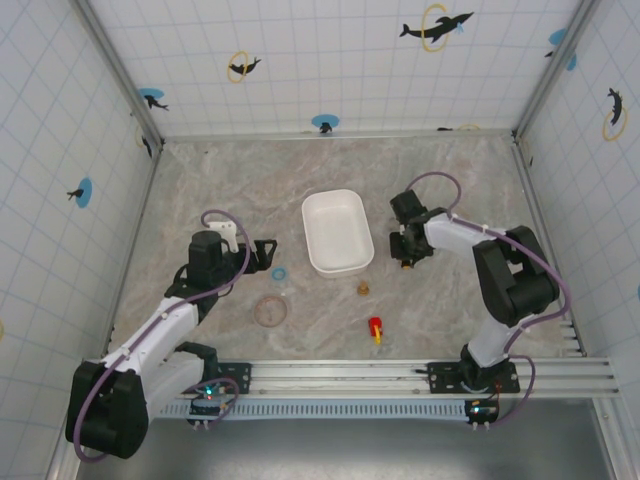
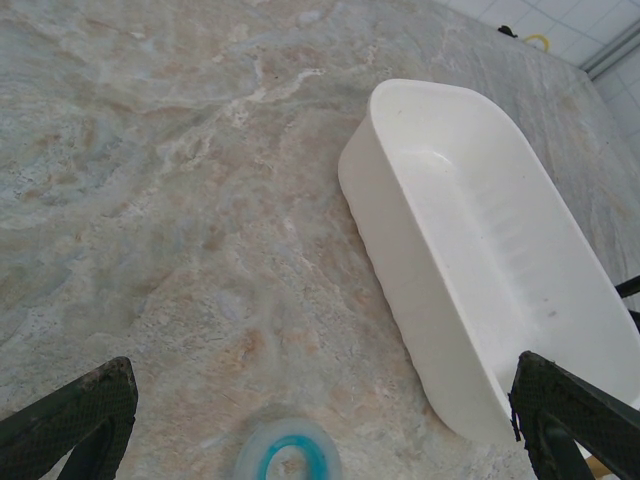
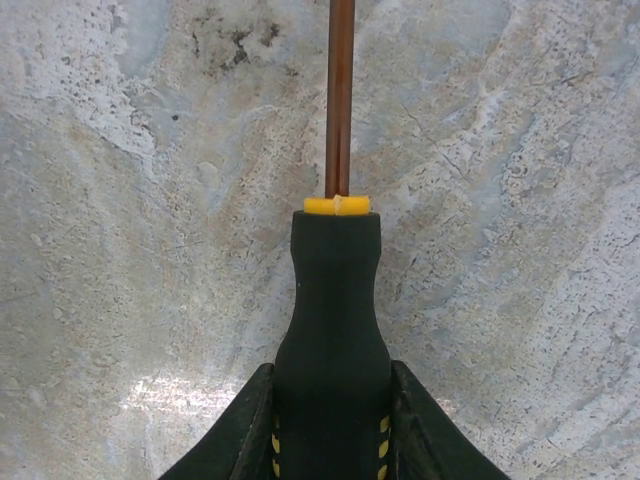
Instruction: Put the screwdriver in the bin
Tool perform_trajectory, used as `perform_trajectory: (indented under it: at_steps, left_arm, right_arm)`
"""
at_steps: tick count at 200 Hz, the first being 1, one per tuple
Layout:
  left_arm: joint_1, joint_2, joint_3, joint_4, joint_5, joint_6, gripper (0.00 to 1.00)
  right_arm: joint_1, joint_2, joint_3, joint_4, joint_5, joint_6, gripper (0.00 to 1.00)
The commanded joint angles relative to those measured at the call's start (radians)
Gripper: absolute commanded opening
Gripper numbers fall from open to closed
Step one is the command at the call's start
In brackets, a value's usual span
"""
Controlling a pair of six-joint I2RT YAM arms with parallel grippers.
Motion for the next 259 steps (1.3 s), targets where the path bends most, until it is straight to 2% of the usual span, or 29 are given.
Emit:
perform_trajectory:
  at_steps: [1, 24, 53, 77, 96, 116, 164, 209, 259]
  left_arm:
    - [-0.009, 0.006, -0.010, -0.014, -0.017, 0.019, 0.98]
    - [-0.008, 0.011, -0.010, -0.014, -0.019, 0.023, 0.97]
    - [-0.007, 0.024, -0.008, -0.008, -0.020, 0.021, 0.98]
    - [-0.008, 0.028, -0.010, -0.001, -0.020, 0.018, 0.97]
    - [-0.009, 0.025, -0.011, 0.000, -0.027, 0.015, 0.97]
    - [-0.009, 0.014, -0.019, -0.002, -0.032, 0.022, 0.98]
    - [-0.009, -0.007, -0.021, -0.017, -0.042, 0.041, 0.98]
    - [-0.009, -0.005, -0.022, -0.017, -0.029, 0.057, 0.98]
    - [-0.009, -0.011, -0.030, -0.018, -0.004, 0.078, 0.98]
  right_arm:
    - [-0.020, -0.069, 0.024, 0.058, -0.133, 0.063, 0.00]
    - [-0.026, -0.177, 0.049, 0.096, -0.174, 0.123, 0.00]
    - [0.020, -0.298, 0.105, 0.142, -0.138, 0.178, 0.00]
    - [0.118, -0.371, 0.120, 0.211, -0.017, 0.188, 0.00]
    - [0.216, -0.392, 0.122, 0.249, 0.161, 0.172, 0.00]
    - [0.294, -0.374, 0.136, 0.250, 0.292, 0.167, 0.00]
    - [0.390, -0.240, 0.228, 0.115, 0.363, 0.221, 0.00]
    - [0.444, -0.130, 0.266, 0.076, 0.356, 0.279, 0.00]
    - [0.457, -0.033, 0.313, 0.052, 0.315, 0.318, 0.00]
